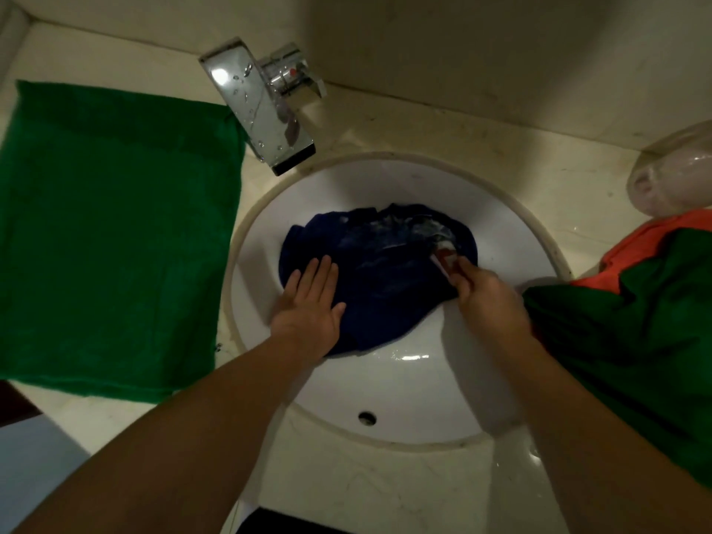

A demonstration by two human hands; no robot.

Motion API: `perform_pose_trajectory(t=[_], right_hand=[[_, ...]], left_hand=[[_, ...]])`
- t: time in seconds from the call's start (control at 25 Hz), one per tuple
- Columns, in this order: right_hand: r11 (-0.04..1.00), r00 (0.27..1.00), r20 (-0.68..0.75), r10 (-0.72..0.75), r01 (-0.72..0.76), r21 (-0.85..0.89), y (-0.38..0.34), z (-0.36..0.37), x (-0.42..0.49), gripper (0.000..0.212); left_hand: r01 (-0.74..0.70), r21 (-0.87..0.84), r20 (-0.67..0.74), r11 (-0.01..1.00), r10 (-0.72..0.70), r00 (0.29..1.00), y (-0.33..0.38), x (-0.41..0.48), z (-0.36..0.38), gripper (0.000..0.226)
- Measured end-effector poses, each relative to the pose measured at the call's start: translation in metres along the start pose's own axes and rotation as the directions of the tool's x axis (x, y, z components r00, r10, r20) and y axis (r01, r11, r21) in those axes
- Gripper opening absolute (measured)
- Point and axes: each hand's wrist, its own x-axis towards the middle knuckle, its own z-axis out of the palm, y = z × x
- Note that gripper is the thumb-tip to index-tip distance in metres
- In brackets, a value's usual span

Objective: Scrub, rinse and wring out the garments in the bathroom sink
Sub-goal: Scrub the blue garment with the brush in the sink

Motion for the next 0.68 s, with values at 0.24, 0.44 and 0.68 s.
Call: perform_pose_trajectory(t=[0.24, 0.44, 0.68], right_hand=[[0.95, 0.944, 0.101, -0.313, 0.31, 0.048, -0.055, 0.044, -0.056, 0.044], [0.986, 0.998, -0.028, -0.053, 0.048, -0.162, -0.004, -0.01, -0.021, 0.045], [0.957, 0.957, 0.059, -0.284, 0.279, 0.079, -0.051, 0.042, -0.078, 0.041]], left_hand=[[0.028, -0.107, -0.062, 0.994, -0.035, 0.997, 0.016, 0.0, -0.002, 0.072], [0.027, -0.088, -0.063, 0.996, -0.032, 0.998, 0.013, 0.004, 0.007, 0.065], [0.018, -0.144, -0.077, 0.989, -0.029, 0.997, 0.028, 0.009, 0.0, 0.068]])
